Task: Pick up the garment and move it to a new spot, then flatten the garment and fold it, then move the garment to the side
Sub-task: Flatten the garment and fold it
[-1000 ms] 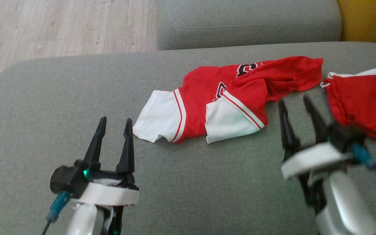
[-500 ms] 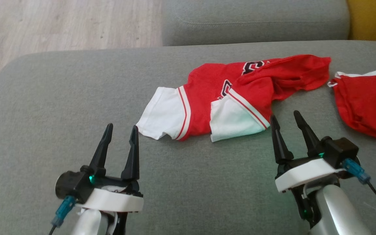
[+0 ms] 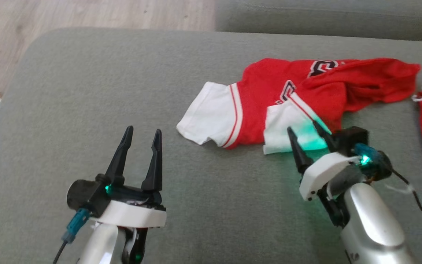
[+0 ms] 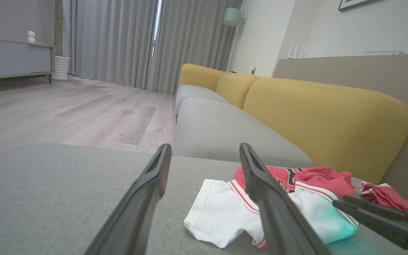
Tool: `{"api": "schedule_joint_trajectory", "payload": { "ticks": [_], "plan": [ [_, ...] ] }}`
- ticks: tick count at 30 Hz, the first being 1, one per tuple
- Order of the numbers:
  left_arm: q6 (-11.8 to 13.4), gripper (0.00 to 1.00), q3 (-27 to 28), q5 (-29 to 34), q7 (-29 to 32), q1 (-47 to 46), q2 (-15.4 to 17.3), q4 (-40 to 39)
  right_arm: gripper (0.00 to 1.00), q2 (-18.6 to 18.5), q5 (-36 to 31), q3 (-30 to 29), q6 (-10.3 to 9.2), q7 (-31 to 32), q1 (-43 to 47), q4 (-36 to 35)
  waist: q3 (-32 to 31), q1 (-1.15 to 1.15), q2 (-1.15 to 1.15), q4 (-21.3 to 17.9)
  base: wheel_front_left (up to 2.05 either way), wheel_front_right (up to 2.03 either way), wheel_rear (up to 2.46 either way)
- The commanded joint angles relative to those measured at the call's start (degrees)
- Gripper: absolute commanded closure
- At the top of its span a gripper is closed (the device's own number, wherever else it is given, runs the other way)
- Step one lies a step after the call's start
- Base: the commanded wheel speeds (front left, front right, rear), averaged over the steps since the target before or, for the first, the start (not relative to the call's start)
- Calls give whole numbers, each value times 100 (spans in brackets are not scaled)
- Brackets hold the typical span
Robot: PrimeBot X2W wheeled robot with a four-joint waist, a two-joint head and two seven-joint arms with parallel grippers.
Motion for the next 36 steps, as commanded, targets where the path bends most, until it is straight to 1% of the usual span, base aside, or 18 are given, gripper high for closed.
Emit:
{"api": "schedule_joint_trajectory", "payload": {
  "ticks": [1, 6, 11, 12, 13, 17, 22, 30, 33, 36],
  "plan": [
    [9, 0, 135, -50, -36, -242, 17, -170, 0, 32, -42, 182, 22, 47, -264, -80, 64, -1, 0, 99, 0, 0, 0],
    [9, 0, 122, -77, -36, -279, 17, -143, 0, 32, 50, 541, 22, 236, -486, 541, 119, -1, 0, 269, 0, 0, 0],
    [9, 0, 121, -79, -36, -287, 17, -134, 0, 32, -196, 596, 22, 260, -643, 1197, 137, -1, 0, 337, 0, 0, 0],
    [9, 0, 124, -79, -36, -290, 17, -133, 65, 32, -218, 540, 22, 226, -675, 1298, 136, -1, 0, 341, 0, 0, 0],
    [9, 0, 130, -78, -36, -291, 17, -132, 100, 32, -238, 510, 22, 170, -706, 1374, 132, -1, 0, 341, 0, 0, 0],
    [9, 0, 179, -64, -36, -279, 17, -116, 100, 32, -54, 550, 22, -84, -807, 1470, 87, -1, 0, 276, 0, 0, 0],
    [9, 0, 211, -67, -36, -232, 17, -103, 100, 32, 391, 668, 22, -389, -849, 1223, -47, -1, 0, 125, 0, 0, 0],
    [10, 0, 354, -48, -36, -131, 17, -121, 100, 32, 1804, 1393, 22, -733, -873, 45, -262, -1, 0, -78, 0, 0, 0],
    [10, 0, 373, -34, -36, -116, 17, -121, 100, 32, 2316, 1707, 22, -1055, -1048, -341, -300, -1, 0, -54, 0, 0, 0],
    [10, 0, 365, -13, -36, -99, 17, -122, 100, 32, 2678, 2039, 22, -1428, -1315, -504, -334, -1, 0, 32, 0, 0, 0]
  ]
}}
